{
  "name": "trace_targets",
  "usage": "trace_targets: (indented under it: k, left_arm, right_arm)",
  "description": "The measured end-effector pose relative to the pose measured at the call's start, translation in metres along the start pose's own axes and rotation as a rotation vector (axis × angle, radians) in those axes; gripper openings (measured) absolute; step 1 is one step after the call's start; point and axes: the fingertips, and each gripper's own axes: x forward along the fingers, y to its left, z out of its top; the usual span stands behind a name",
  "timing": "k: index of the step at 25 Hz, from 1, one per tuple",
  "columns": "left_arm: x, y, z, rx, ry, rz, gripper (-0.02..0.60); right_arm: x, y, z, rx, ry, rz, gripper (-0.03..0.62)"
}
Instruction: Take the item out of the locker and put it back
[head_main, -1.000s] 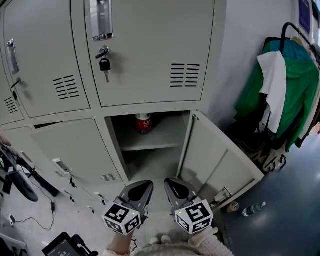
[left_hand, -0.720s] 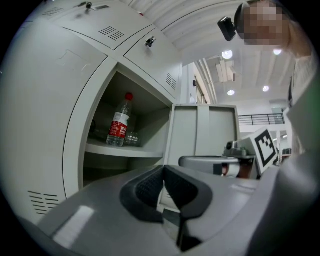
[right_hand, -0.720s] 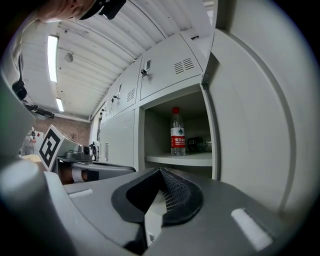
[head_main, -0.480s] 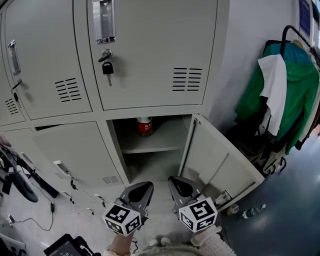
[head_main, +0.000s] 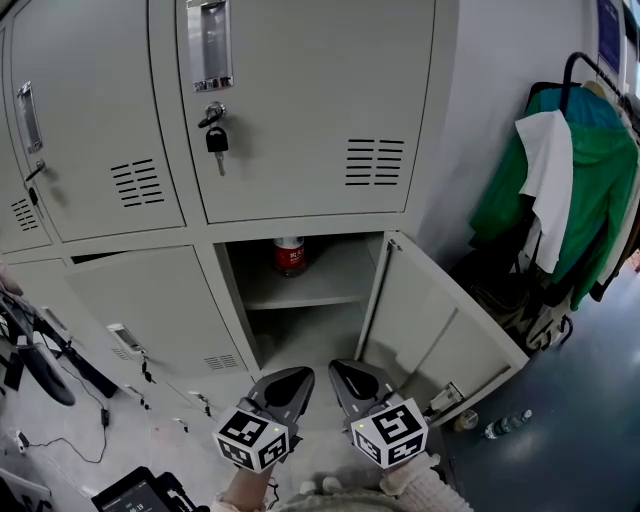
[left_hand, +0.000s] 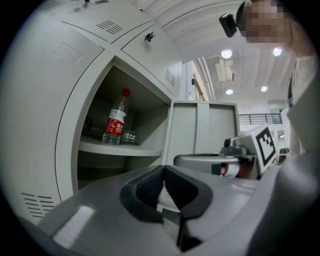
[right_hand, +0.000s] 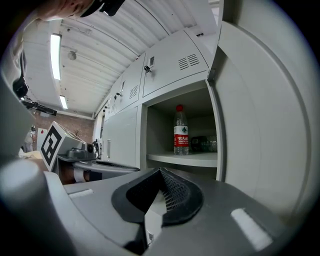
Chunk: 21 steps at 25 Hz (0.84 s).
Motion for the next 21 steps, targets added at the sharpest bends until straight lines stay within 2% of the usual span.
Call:
trace_targets:
  k: [13, 21]
  left_arm:
    - [0.009, -0.002, 0.001, -0.019, -0.005, -0.001, 0.007]
    - [0.018, -0.006, 0.004, -0.004, -0.010, -0.019, 0.008]
  right_arm:
    - [-0.001, 0.005, 0.000, 0.029, -0.015, 0.038, -0.002]
    - [-0.001, -0.002, -0.003, 0.037, -0.018, 0.030, -0.002]
